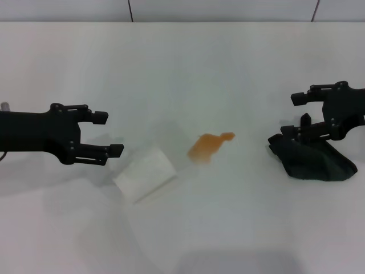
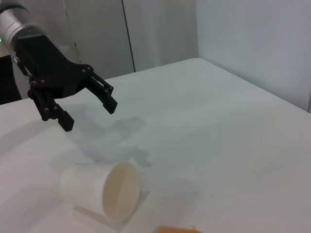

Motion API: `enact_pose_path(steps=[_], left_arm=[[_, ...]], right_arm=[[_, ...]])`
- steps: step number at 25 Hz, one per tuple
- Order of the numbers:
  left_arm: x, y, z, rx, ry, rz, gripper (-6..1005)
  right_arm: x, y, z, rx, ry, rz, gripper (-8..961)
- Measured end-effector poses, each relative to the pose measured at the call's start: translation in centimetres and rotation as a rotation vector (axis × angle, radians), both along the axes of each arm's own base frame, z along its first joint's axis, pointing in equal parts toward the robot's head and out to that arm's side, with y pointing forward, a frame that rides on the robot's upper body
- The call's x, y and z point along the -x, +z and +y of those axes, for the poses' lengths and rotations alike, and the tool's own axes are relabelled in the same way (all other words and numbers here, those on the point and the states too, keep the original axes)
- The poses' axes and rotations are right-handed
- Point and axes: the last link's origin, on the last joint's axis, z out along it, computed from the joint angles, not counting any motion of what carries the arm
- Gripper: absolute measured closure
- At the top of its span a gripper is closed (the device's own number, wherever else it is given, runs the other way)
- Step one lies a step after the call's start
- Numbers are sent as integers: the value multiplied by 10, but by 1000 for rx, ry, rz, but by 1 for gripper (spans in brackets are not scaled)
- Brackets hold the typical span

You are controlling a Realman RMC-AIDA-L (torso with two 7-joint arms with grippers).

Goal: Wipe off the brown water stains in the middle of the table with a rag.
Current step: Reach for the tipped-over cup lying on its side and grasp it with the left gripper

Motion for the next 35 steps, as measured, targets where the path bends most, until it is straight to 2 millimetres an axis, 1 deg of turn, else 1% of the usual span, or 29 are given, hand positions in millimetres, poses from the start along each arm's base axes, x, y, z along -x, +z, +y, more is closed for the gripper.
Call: enact_pose_path(steps=[15, 20, 23, 28, 32, 35], left_arm=[[-8, -3, 5, 42, 6, 22, 140], [-17, 2, 15, 69, 63, 52, 139], [-30, 7, 24, 103, 97, 119, 138], [-60, 17, 38, 211, 128, 265, 136], [-78, 17, 45, 278, 151, 369, 135], [-86, 10, 49, 327, 196, 458, 134]], right_arm=[[0, 0, 1, -11, 5, -3, 101], [0, 0, 1, -15, 6, -2, 101], [0, 1, 2, -20, 16, -3, 101], [3, 1, 7, -43, 41, -8, 101], [9, 0, 10, -43, 57, -7, 102], [13, 1, 11, -45, 72, -10, 102]])
